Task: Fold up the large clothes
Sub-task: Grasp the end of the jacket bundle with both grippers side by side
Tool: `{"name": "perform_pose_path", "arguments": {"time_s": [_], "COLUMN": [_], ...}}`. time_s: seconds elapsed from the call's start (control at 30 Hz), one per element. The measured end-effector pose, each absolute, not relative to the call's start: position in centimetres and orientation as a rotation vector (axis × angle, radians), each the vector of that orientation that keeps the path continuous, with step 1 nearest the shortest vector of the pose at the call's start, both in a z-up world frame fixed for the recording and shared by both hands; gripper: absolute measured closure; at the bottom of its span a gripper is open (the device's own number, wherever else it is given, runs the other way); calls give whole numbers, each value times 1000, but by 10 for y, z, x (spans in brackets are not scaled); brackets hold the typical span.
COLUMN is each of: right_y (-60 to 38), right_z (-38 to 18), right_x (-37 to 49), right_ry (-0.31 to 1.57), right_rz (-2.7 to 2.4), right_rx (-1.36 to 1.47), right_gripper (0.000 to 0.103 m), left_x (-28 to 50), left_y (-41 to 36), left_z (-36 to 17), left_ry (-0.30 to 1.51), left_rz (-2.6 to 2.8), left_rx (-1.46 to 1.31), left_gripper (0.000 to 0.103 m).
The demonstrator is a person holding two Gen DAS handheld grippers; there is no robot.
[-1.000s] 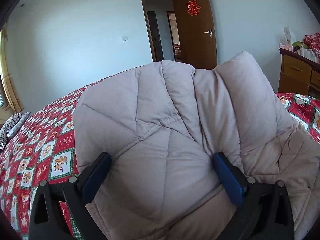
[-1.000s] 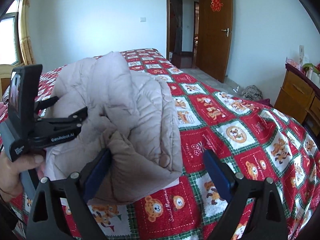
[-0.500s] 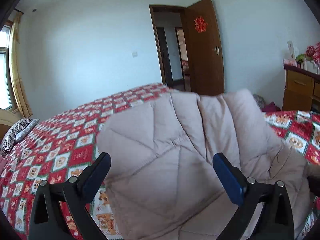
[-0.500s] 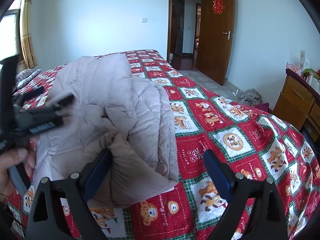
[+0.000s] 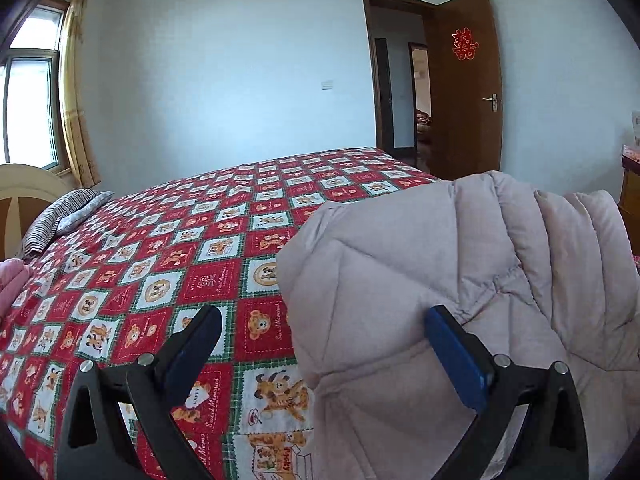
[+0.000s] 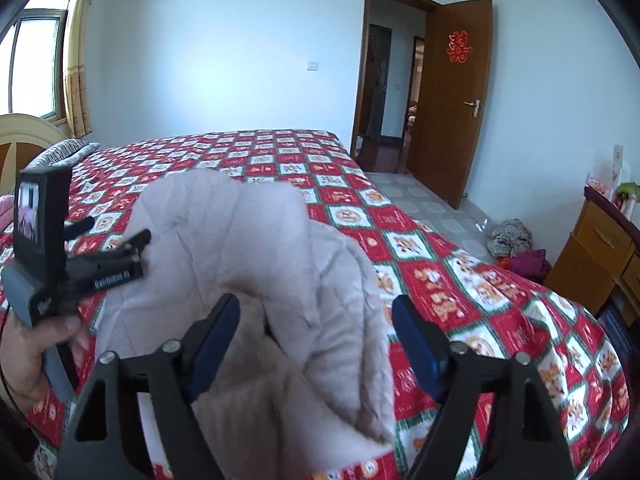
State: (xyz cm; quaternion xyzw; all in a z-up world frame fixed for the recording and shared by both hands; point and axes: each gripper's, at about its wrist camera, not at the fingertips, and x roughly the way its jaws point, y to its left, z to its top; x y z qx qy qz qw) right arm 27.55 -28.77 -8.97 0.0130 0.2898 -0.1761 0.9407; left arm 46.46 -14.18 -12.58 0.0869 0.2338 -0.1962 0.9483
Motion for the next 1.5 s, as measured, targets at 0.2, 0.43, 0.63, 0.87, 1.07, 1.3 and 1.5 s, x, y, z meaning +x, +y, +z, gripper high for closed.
{"name": "perform_pose_path", "arguments": {"time_s": [0.2,0.43,0.63,0.87,1.07,1.3,1.5], "right_y": [-288,-312,-331,-339,-335,-333,-334], "right_z": [-97,-139,-162,-182,-190,-198,-201], "right_x": [324,340,340,350,353,355,356], "right_ry": [605,689,718,767,784,790,801], "right_rz": [-319,-334,-306,-268,-277,-289,-291], "right_rx": [43,79,169,223,218,204,206], "right_gripper": [25,36,34,31,29,27,25], "left_x": [457,461,467,472,479,479,481], "left_y": [-160,-174,-185,-192,-195,-198,-199], "left_z": [-132,-137,-152,-162,-170,-174,-177], "left_ry": [491,523,577,625,664,664,671], "left_rz": [-436,-457,-462,-455,-457,-450,-453], "left_rx": [176,161,151,159,152,164,162], "left_gripper": [1,1,1,1,1,1,1]}}
